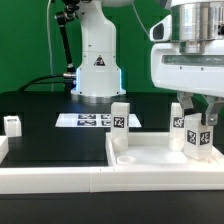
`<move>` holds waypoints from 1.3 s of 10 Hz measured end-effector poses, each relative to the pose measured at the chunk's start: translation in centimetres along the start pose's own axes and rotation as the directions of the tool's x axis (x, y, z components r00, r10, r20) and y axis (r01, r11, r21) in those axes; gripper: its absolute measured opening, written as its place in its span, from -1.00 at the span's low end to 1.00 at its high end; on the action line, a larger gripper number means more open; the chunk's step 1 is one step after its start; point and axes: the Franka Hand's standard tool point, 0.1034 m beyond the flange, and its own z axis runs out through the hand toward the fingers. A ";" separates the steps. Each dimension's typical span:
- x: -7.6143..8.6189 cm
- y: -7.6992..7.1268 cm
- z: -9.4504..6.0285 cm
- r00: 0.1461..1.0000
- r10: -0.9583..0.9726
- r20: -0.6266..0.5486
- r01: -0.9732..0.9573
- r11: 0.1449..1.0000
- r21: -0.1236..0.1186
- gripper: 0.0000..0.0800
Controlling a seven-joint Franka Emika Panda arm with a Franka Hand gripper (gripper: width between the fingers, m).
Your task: Assemble square table
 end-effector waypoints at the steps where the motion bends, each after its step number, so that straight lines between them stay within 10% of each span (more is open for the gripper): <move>1: -0.2 -0.1 0.0 0.999 0.046 0.004 -0.046 0.999 -0.002 -0.27; 4: -0.2 0.0 0.1 0.995 0.102 0.006 -0.102 0.995 -0.002 -0.05; 6: -0.3 0.0 0.3 1.000 0.004 0.005 -0.004 1.000 -0.005 0.56; 13: -0.6 -0.2 0.9 0.892 -0.452 -0.002 0.452 0.892 0.003 0.62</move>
Offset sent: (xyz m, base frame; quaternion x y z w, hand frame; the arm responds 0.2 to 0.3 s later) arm 0.0000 0.0000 0.0000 0.0000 0.0000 0.0000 1.0000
